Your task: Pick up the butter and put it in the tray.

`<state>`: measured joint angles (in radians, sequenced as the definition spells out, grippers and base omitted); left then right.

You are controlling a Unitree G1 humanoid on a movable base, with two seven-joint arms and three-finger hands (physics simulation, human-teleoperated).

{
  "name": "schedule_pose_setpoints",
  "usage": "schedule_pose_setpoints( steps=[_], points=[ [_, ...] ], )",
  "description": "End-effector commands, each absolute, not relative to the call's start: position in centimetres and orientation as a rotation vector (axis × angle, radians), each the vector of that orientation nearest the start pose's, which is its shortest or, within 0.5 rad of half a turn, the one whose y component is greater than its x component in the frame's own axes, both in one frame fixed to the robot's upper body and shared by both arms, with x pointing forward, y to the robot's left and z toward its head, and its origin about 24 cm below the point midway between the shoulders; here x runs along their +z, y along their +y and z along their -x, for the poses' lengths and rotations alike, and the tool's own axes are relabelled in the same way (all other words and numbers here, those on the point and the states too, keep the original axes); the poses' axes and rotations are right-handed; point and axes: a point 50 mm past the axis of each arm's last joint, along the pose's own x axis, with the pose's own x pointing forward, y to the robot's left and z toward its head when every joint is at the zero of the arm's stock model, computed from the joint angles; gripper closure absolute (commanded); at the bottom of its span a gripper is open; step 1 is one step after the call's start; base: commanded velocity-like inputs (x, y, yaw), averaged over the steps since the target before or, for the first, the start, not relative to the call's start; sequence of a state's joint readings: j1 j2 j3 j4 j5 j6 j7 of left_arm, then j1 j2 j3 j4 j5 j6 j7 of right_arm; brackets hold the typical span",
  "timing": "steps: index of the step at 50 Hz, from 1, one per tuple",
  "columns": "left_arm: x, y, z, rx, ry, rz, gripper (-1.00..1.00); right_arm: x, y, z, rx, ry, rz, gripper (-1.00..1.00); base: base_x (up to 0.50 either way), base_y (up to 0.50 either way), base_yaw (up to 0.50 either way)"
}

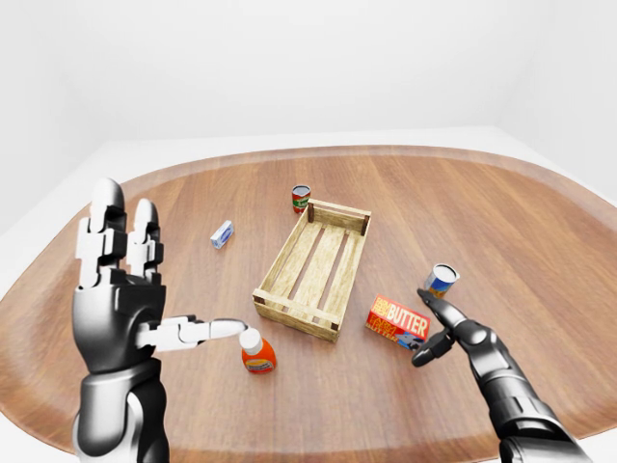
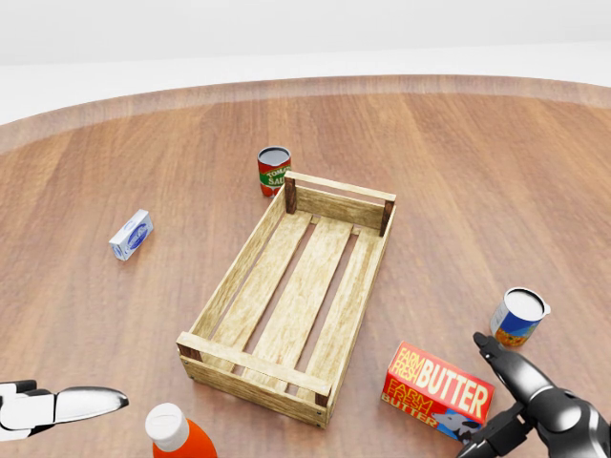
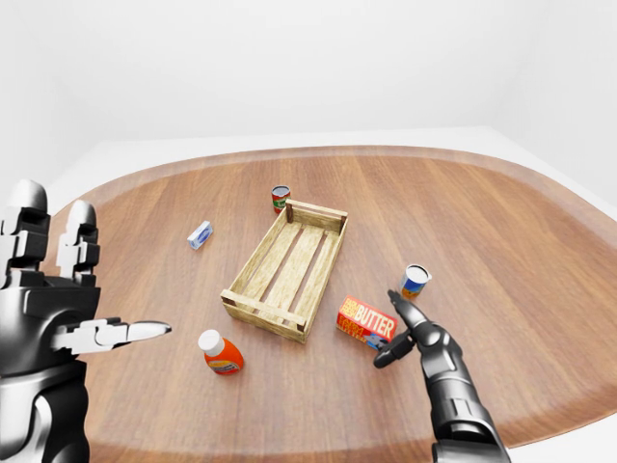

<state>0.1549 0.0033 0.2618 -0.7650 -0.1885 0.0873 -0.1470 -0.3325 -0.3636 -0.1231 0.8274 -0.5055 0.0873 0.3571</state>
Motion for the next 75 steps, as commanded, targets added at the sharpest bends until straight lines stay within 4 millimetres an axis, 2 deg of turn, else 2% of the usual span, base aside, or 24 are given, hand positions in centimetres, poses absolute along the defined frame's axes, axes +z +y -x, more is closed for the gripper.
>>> schedule_pose_setpoints(
  steps=[1,26,36,51,60,61,62,63,64,75],
  points=[
    [17.4,19.9,-18.3,0.073,-0.552,0.013,-1.00,-4.4,-26.9,-27.3,0.190,0.771,0.656,-1.00,0.00,0.00,0.00],
    [17.5,20.1,-18.2,0.077,-0.559,0.015,-1.00,-4.0,-27.0,-28.5,0.187,0.800,0.679,-1.00,0.00,0.00,0.00],
    [17.5,20.2,-18.4,0.082,-0.559,0.016,-1.00,-4.0,-26.6,-29.2,0.182,0.815,0.686,-1.00,0.00,0.00,0.00],
    [17.5,20.2,-18.4,0.081,-0.561,0.016,-1.00,-4.8,-24.9,-29.5,0.201,0.841,0.681,-1.00,0.00,0.00,0.00],
    [17.7,20.2,-18.3,0.081,-0.571,0.014,-1.00,-4.9,-25.0,-29.4,0.194,0.849,0.701,-1.00,0.00,0.00,0.00],
    [17.7,20.3,-18.4,0.082,-0.568,0.015,-1.00,-4.7,-25.0,-29.5,0.193,0.844,0.699,-0.87,0.00,0.00,0.00],
    [17.7,20.3,-18.4,0.082,-0.568,0.015,-1.00,-4.7,-25.0,-29.5,0.193,0.844,0.699,-0.87,0.00,0.00,0.00],
    [17.6,20.2,-18.4,0.081,-0.564,0.015,-1.00,-4.6,-25.3,-29.6,0.169,0.831,0.714,0.78,0.00,0.00,0.00],
    [17.5,20.2,-18.4,0.080,-0.560,0.016,-1.00,-4.5,-25.3,-29.7,0.170,0.831,0.710,1.00,0.00,0.00,0.00],
    [17.9,20.3,-18.2,0.081,-0.577,0.014,-1.00,-4.1,-25.3,-30.0,0.167,0.811,0.717,1.00,0.00,0.00,0.00]
  ],
)
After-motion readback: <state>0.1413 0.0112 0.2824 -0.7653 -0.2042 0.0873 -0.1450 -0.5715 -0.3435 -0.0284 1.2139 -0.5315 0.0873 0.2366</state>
